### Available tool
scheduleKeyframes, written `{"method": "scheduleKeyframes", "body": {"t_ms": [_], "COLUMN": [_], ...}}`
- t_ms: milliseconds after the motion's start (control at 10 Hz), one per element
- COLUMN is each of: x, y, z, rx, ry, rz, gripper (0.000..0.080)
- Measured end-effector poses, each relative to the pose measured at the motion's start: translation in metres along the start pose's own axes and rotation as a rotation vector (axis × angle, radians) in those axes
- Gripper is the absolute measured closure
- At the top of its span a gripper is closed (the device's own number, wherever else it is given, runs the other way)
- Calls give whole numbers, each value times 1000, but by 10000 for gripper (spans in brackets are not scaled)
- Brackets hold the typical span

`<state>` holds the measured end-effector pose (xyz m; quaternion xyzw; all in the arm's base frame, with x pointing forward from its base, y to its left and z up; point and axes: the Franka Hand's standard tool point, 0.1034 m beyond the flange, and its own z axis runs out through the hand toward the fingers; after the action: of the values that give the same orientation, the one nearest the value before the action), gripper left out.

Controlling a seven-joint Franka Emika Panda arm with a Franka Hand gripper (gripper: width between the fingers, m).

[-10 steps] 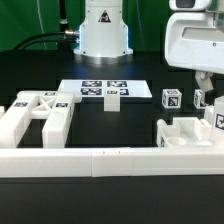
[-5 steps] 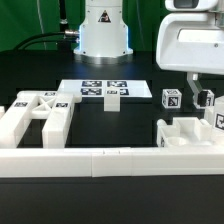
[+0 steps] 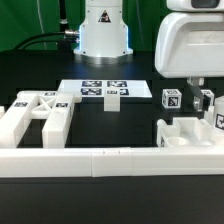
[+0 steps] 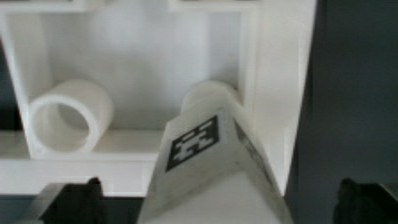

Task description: Assemble chair

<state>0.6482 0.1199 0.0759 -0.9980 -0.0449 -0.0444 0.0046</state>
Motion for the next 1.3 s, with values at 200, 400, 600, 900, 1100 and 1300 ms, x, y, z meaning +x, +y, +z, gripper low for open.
{"method": "scheduleKeyframes", "body": {"t_ms": [200,400,600,900,1100,1300], "x": [1,1,1,1,1,1], "y": [2,5,6,6,6,6], "z": [0,0,0,0,0,0], "rx": [-1,-11,-16,-16,-15,-11], "ry": [0,-1,-2,-2,-1,0], "rz": [-191,-350,-382,-350,-251,-88], "gripper": [150,150,247,514,514,514]}}
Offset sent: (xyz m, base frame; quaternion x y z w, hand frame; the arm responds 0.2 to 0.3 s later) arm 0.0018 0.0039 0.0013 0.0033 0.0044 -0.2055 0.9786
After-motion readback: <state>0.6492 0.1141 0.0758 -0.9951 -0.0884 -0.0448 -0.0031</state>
